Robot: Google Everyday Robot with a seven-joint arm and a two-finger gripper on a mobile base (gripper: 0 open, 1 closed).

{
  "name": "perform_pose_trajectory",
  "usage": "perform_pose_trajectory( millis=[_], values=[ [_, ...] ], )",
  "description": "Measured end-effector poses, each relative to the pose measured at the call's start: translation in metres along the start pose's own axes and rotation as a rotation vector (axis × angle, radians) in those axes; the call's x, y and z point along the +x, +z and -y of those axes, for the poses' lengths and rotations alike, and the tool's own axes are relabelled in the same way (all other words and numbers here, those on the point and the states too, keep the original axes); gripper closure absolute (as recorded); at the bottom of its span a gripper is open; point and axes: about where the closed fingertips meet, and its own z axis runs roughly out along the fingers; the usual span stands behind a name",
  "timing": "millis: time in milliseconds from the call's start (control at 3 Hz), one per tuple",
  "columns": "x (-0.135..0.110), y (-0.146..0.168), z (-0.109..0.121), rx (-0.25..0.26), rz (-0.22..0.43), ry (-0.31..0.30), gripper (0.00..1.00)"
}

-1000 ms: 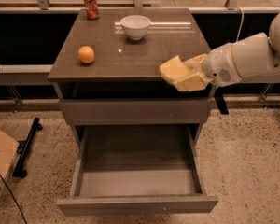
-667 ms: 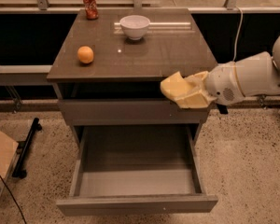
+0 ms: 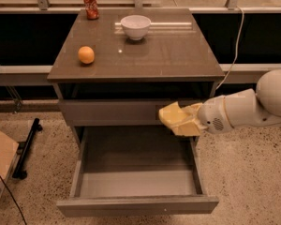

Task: Place sponge into middle drawer

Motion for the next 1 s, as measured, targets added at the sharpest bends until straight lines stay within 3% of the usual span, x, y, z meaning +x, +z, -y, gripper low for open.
perform_pose_trajectory(
  millis=[333, 1000],
  values=[
    [0.031, 0.042, 0.006, 0.009, 0.036, 0.119, 1.00],
    [0.038, 0.058, 0.005, -0.019, -0.001, 0.111, 1.00]
  ],
)
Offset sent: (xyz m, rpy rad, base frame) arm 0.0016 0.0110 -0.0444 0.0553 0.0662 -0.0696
